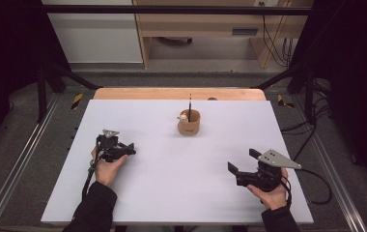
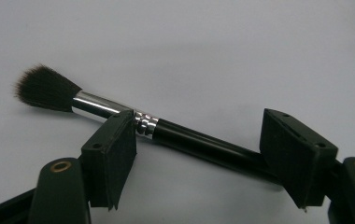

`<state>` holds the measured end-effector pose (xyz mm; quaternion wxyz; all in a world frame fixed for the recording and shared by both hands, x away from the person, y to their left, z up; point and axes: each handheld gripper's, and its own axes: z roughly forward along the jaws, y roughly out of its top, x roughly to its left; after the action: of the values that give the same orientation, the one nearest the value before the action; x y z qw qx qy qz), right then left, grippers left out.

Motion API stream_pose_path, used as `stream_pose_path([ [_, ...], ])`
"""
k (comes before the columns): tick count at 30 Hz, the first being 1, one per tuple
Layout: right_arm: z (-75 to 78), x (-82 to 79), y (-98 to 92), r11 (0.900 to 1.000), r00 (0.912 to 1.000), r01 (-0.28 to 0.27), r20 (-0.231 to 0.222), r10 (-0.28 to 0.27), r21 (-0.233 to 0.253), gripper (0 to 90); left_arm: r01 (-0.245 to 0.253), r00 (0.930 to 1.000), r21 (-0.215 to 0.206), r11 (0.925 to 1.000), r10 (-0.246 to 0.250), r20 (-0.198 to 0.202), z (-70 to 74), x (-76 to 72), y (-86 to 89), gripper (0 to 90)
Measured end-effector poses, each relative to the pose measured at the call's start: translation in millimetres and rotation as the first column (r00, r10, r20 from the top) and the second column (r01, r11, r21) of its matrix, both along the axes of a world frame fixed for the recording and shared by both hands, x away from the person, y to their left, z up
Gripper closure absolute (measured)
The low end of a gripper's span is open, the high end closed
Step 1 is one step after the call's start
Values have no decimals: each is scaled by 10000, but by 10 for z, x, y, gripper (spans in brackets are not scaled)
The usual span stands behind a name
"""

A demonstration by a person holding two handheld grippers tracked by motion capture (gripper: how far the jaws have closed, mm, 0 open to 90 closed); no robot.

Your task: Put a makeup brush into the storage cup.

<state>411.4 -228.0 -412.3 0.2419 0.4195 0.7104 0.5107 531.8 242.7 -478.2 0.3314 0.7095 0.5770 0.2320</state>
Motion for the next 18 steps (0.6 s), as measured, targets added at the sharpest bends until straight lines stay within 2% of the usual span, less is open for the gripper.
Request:
stream_pose_path([
  [7,2,-3,-1,10000,10000,-9,-18,9,26,79,-124,9995,-131,9998,120,-280,6,-2,33,288],
  [12,7,-9,-5,10000,10000,28,-25,-28,54,82,-137,9993,53,9999,139,-335,13,-16,33,324],
  [18,18,-21,-8,10000,10000,30,-32,-30,74,85,-40,9985,75,10000,44,-537,34,-41,57,362],
])
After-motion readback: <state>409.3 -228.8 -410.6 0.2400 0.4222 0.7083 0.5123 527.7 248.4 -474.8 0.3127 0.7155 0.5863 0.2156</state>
